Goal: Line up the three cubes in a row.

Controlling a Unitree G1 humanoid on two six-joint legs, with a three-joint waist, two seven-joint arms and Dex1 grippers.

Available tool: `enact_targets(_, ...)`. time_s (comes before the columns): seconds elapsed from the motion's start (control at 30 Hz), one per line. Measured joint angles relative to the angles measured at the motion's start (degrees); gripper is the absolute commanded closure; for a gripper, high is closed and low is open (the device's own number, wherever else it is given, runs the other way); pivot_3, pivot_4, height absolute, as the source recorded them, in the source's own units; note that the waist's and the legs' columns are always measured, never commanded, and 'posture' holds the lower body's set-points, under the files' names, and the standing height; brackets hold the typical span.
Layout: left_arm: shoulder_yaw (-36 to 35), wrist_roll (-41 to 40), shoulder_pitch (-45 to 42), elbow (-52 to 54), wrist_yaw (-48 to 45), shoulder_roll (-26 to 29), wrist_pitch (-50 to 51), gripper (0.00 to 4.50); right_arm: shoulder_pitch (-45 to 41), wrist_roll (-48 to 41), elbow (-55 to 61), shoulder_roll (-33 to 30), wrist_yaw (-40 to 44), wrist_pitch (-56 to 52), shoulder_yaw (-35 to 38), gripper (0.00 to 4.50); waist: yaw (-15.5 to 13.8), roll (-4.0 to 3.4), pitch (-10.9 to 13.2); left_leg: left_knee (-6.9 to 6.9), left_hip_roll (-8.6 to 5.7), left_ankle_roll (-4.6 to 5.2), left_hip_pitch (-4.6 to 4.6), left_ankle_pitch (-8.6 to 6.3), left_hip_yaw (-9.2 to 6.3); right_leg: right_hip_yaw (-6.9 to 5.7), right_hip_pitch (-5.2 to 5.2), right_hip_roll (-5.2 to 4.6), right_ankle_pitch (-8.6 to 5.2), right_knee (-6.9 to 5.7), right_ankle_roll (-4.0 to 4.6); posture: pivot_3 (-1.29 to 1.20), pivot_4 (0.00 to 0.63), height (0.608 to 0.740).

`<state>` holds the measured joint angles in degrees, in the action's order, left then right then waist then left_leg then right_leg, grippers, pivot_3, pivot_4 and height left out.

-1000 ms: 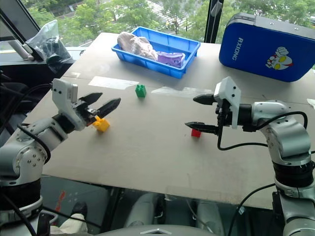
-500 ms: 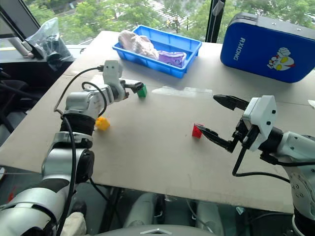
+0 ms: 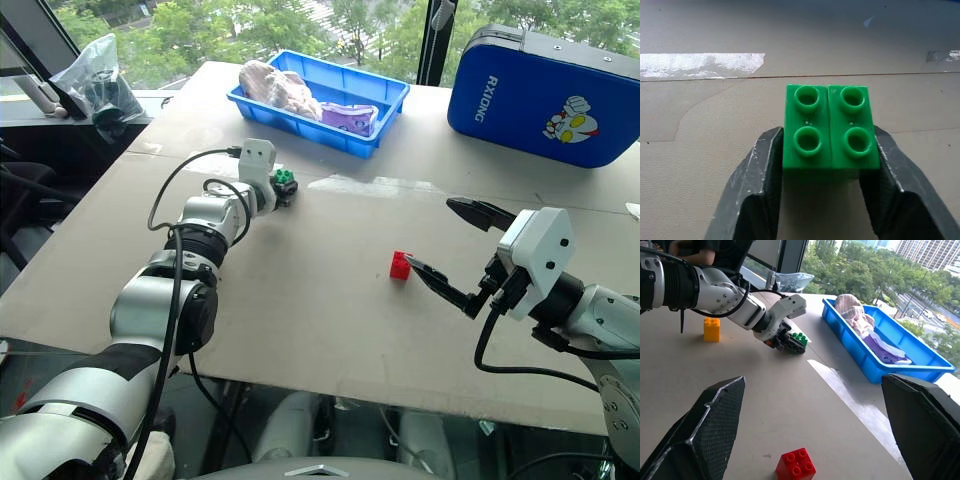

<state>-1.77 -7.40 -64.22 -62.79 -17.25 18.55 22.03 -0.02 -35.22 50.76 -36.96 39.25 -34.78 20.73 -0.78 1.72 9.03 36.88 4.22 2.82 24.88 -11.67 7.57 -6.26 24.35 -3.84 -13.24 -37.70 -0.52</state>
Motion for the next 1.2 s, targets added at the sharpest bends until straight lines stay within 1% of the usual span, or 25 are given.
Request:
enact_targets(0.07,0.3,0.6,0.2,0.4,-3.3,0.5,-0.4,3.22,0.8,-0.3,0.3,-0.2,-0.7,0.1,0.0,0.0,0.0,0.0,0.0,0.0,0.0,0.0,0.01,0.0,0.0,-0.01,0.0,0.0,0.0,0.01,0.0,0.0,0.15,0.74)
enact_targets(0.13,0.7,0.5,1.5,2.8,-9.2,2.1,-0.5,3.22,2.2,-0.5,0.6,-0.2,-1.1,0.2,0.0,0.0,0.1,0.0,0.0,0.0,0.01,-0.01,0.0,0.0,0.0,0.0,0.0,0.01,0.01,0.0,0.03,0.0,0.15,0.74)
enact_targets(0.2,2.0,-0.2,4.8,10.0,-19.0,4.4,-0.2,3.22,3.8,-0.3,0.9,-0.6,-1.1,0.6,0.2,0.0,0.1,0.0,0.0,0.0,0.02,-0.01,-0.01,0.01,0.01,0.0,0.0,0.01,0.03,-0.01,0.07,0.0,0.15,0.74)
enact_targets(0.23,2.5,-0.8,5.6,11.8,-21.1,4.9,0.0,3.22,4.1,-0.2,1.0,-0.7,-1.1,0.9,0.2,0.0,0.2,-0.01,0.0,-0.01,0.02,-0.02,-0.01,0.01,0.02,0.0,0.01,0.01,0.03,0.0,0.07,0.0,0.15,0.74)
enact_targets(0.27,4.3,-1.4,9.1,18.2,-27.3,6.9,-0.6,3.22,5.1,0.3,1.1,-1.0,-0.9,1.6,0.4,0.0,0.3,-0.04,0.0,-0.02,0.05,-0.05,-0.02,0.01,0.02,0.02,0.01,0.0,0.06,0.01,0.13,0.0,0.15,0.74)
enact_targets(0.3,7.5,-3.0,16.5,29.2,-38.6,11.1,-2.9,3.22,7.7,0.7,1.2,-1.5,0.0,2.9,0.8,0.0,0.7,-0.07,0.0,-0.02,0.09,-0.3,-0.12,0.08,0.01,0.13,-0.03,0.0,0.05,-0.02,0.19,0.0,0.15,0.74)
enact_targets(0.37,10.5,-4.4,20.9,34.8,-48.1,13.3,-2.8,3.22,9.1,0.9,0.5,-2.2,1.6,4.0,1.0,0.0,0.7,-0.08,0.0,0.07,0.07,-0.3,-0.07,0.08,-0.04,0.08,-0.02,0.01,0.04,-0.06,0.19,0.0,0.15,0.74)
enact_targets(0.4,13.0,-5.2,22.8,37.9,-54.1,15.1,-2.7,3.22,9.9,0.7,0.0,-2.9,3.5,5.3,1.2,0.0,0.6,-0.08,0.0,0.12,0.06,-0.1,-0.06,-0.04,-0.1,0.04,-0.05,0.02,0.01,-0.07,0.16,0.0,0.15,0.74)
enact_targets(0.47,15.3,-5.0,23.8,40.1,-59.4,16.9,-4.0,3.22,11.4,0.7,-0.8,-4.0,5.8,6.4,1.5,0.0,0.2,-0.08,0.0,0.17,0.07,-0.07,-0.08,-0.06,-0.16,-0.02,-0.11,0.02,-0.11,-0.06,0.05,0.0,0.15,0.74)
enact_targets(0.57,17.8,-2.0,22.9,38.7,-63.4,17.4,-10.7,3.22,13.8,1.6,-3.5,-5.2,9.2,9.3,1.5,0.0,-0.4,-0.11,0.0,0.34,0.09,0.04,-0.08,-0.12,-0.35,-0.14,-0.26,-0.08,-0.22,-0.04,0.17,0.0,0.15,0.74)
enact_targets(0.67,20.4,1.0,19.9,33.8,-65.1,15.2,-17.4,3.22,15.1,1.7,-5.4,-5.1,11.5,11.9,1.5,0.0,-0.4,-0.11,0.0,0.52,0.07,0.16,-0.07,-0.18,-0.4,-0.2,-0.38,-0.18,-0.22,-0.02,0.18,0.0,0.15,0.74)
enact_targets(0.83,21.7,4.4,13.7,24.2,-66.6,11.4,-25.3,3.22,17.2,2.1,-5.7,-5.0,12.6,14.8,1.5,0.0,-0.2,-0.11,0.0,0.55,0.02,0.28,-0.04,-0.26,-0.41,-0.2,-0.42,-0.16,-0.15,-0.01,0.05,0.0,0.15,0.74)
enact_targets(1.0,22.2,6.5,9.7,15.7,-66.8,7.6,-30.4,3.22,19.0,2.7,-5.7,-4.9,12.7,16.0,1.5,0.0,-0.1,-0.1,0.0,0.53,-0.03,0.27,-0.03,-0.26,-0.41,-0.21,-0.42,-0.09,-0.2,-0.01,-0.15,0.0,0.15,0.74)
enact_targets(1.2,22.1,8.4,7.6,9.7,-67.6,5.4,-33.9,3.22,20.5,2.8,-5.5,-4.9,12.2,16.4,1.5,0.0,-0.1,-0.1,0.0,0.54,-0.02,0.27,-0.04,-0.27,-0.42,-0.23,-0.42,-0.1,-0.21,-0.01,-0.15,0.0,0.15,0.74)
